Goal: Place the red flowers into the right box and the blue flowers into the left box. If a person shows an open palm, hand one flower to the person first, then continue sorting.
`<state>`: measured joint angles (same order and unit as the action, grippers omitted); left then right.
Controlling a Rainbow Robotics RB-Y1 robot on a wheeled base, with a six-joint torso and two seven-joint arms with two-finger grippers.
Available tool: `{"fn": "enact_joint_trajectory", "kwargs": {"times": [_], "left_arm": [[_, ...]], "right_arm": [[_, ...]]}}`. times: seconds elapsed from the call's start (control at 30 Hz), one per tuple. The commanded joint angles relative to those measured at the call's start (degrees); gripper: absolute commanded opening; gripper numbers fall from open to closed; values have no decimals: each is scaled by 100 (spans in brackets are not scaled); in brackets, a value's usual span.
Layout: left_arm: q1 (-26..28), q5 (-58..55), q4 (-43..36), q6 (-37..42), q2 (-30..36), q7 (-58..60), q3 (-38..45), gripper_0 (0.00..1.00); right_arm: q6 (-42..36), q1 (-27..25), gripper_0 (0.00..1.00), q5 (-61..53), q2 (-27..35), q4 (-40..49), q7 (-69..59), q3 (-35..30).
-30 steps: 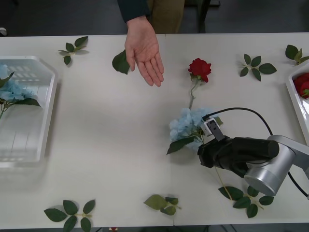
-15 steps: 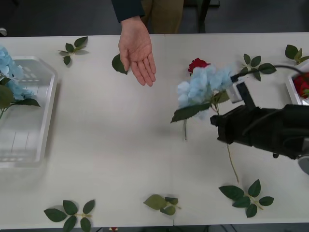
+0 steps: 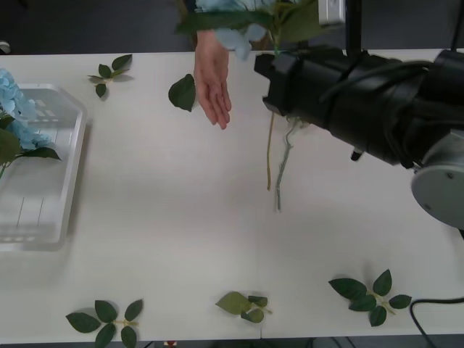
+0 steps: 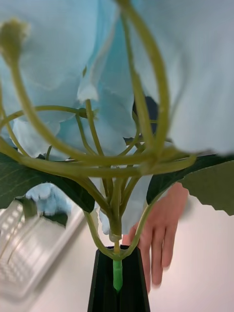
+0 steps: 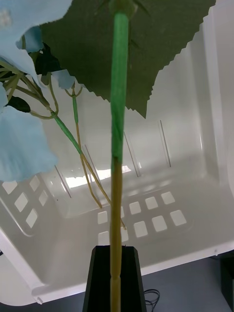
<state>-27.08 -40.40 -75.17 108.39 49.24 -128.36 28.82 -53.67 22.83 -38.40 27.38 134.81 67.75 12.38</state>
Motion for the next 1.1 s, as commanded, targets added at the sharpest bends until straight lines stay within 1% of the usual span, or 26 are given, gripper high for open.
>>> {"fn": "enact_joint_trajectory", "kwargs": {"times": [0.03, 0.13, 0.33, 0.47, 0.77, 0.8, 0.83, 0.87, 0.9, 0.93, 1.1], "left_arm": [[71, -38, -77, 60, 60, -225, -70, 0], [80, -38, -77, 60, 60, -233, -70, 0], [98, -30, -86, 60, 60, -225, -70, 0], [115, -47, -86, 51, 60, -225, -70, 0], [203, -109, -86, 16, 60, -225, -52, 0], [256, -161, -86, -19, 60, -216, -52, 0], [309, -214, -77, -63, 60, -207, -52, 0], [379, -267, -86, -142, 60, -207, -70, 0], [405, -293, -86, -186, 60, -198, -79, 0], [449, -337, -77, -248, 60, -198, -96, 0], [476, -355, -77, -239, 60, -207, -105, 0]], "right_arm": [[120, 819, 0, 694, -602, -430, 229, 212], [480, 1197, 0, 1204, -875, -983, 238, 352], [1324, 1663, 0, 1362, -1077, -2021, 247, 361], [1509, 1733, 0, 1371, -1077, -2240, 256, 370], [1509, 1707, 0, 1353, -1024, -2240, 238, 370], [1509, 1698, 23, 1371, -1024, -2240, 247, 361], [1517, 1689, 49, 1379, -1024, -2240, 256, 370], [1509, 1689, 81, 1388, -1015, -2240, 256, 370], [1509, 1689, 92, 1379, -1015, -2240, 256, 361], [1509, 1689, 100, 1379, -1007, -2240, 256, 370], [1509, 1601, 100, 1300, -884, -2170, 265, 370]]}}
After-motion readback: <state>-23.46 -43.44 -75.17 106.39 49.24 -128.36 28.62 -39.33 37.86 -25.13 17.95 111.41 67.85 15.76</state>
